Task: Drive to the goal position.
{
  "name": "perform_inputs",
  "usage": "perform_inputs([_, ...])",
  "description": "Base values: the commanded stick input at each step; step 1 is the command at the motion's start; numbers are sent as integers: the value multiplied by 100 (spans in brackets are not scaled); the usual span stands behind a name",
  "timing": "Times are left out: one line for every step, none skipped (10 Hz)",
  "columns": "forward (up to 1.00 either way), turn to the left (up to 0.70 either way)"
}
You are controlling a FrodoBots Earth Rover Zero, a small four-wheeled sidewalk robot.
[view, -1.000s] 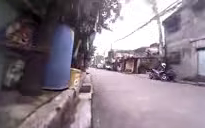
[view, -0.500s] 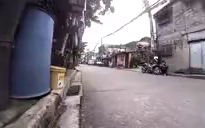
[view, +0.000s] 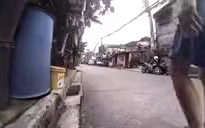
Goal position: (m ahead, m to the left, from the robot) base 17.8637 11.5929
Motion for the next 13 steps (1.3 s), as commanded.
perform_inputs([100,0])
perform_inputs([100,0])
perform_inputs([100,0])
perform_inputs([100,0])
perform_inputs([100,0])
perform_inputs([100,0])
perform_inputs([100,19])
perform_inputs([100,27])
perform_inputs([100,12])
perform_inputs([100,0])
perform_inputs([100,0])
perform_inputs([100,0])
perform_inputs([100,0])
